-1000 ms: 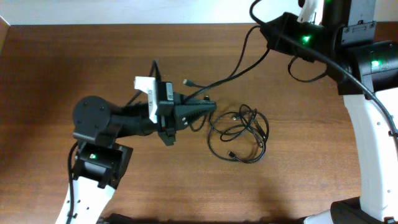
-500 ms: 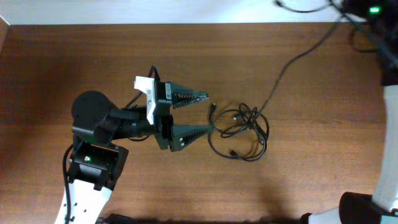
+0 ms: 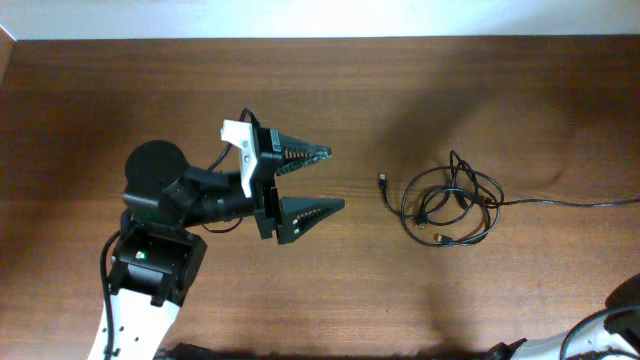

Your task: Untangle cables

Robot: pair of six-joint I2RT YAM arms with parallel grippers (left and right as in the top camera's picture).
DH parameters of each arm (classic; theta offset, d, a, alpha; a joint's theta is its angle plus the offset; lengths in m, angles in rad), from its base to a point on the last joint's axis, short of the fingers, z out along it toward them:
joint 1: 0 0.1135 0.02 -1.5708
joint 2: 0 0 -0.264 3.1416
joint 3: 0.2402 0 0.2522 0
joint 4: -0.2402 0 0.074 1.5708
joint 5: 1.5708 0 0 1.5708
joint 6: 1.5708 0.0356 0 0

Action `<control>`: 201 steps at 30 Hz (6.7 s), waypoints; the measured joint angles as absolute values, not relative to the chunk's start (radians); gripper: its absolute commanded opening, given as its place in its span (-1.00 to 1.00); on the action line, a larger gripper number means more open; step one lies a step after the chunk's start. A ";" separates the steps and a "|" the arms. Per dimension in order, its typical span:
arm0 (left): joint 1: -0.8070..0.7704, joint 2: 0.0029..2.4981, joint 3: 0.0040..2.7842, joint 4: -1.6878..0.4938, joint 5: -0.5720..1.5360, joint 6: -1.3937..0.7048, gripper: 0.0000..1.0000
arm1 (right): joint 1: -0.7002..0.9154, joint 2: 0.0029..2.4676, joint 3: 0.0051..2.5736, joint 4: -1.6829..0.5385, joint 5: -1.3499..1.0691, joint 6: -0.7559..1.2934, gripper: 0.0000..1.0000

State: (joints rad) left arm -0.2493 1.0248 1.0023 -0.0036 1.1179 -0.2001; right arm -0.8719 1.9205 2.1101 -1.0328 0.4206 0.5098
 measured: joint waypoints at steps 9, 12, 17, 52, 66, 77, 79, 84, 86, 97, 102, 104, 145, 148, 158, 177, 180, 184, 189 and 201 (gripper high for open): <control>-0.249 1.025 1.002 -0.061 1.118 -0.198 0.64 | -0.828 1.980 2.109 -1.111 -0.156 0.275 0.97; -0.249 1.025 1.002 -0.060 1.118 -0.198 0.55 | -0.700 1.981 2.109 -1.266 -0.245 0.181 0.97; -0.249 1.025 1.002 -0.064 1.108 -0.198 0.58 | -0.547 1.982 2.107 -1.586 -0.220 0.463 0.98; -0.249 1.025 1.006 -0.241 0.935 -0.124 0.64 | -0.429 1.037 0.666 -0.696 0.096 1.094 0.98; -0.249 1.025 1.006 -0.249 0.935 -0.162 0.64 | -0.437 1.497 0.580 0.199 -0.190 1.198 -0.92; -0.249 1.025 1.006 -0.321 0.900 -0.166 0.64 | -0.826 1.503 0.982 0.524 -0.537 1.335 -0.92; -0.249 1.025 1.006 -0.325 0.899 -0.166 0.64 | -0.717 1.502 1.013 0.639 -0.648 1.460 -0.92; -0.249 1.025 1.006 -0.346 0.900 -0.169 0.75 | -0.667 1.503 1.040 0.650 -0.616 1.449 -0.92; -0.249 1.025 1.006 -0.348 0.900 -0.169 0.77 | -0.746 1.504 1.048 0.552 -0.551 1.376 -0.92; -0.249 1.025 1.006 -0.400 0.900 -0.169 0.79 | -0.995 1.502 1.062 0.026 -0.088 0.965 0.97; -0.249 1.025 1.006 -0.401 0.900 -0.169 0.80 | -0.958 1.503 1.062 -0.052 -0.125 0.959 0.97; -0.249 1.025 1.006 -0.400 0.900 -0.169 0.82 | -0.821 1.552 1.062 -0.044 -0.140 0.865 0.42; -0.249 1.025 1.006 -0.413 0.873 -0.169 0.89 | -0.390 1.834 1.310 -0.368 0.086 0.619 0.89; -0.249 1.025 1.006 -0.407 0.873 -0.169 0.89 | -0.390 1.892 1.310 -0.306 -0.036 0.608 0.62; -0.249 1.025 1.006 -0.407 0.873 -0.169 0.89 | -0.014 1.903 1.309 -0.208 -0.119 0.436 -0.92; -0.249 1.025 1.007 -0.480 0.667 -0.169 0.98 | 0.550 1.444 1.312 -0.315 -0.220 0.181 0.97; -0.250 1.025 1.006 -0.537 0.650 -0.178 0.98 | 0.643 1.362 1.312 -0.377 -0.213 0.191 0.98; -0.247 1.026 1.001 -0.573 0.684 -0.290 0.98 | 0.661 1.306 1.318 -0.525 -0.204 0.245 0.97; -0.247 1.026 0.999 -0.561 0.764 -0.334 0.98 | 0.671 1.214 1.318 -0.572 -0.212 0.246 0.97; -0.247 1.026 0.999 -0.618 0.779 -0.394 0.98 | 0.675 1.010 1.318 -0.664 0.023 0.237 1.00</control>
State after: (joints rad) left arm -0.2474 1.0256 0.9985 -0.6182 0.7792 -0.3943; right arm 0.6754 1.0100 1.3178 -0.6640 0.0227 0.2371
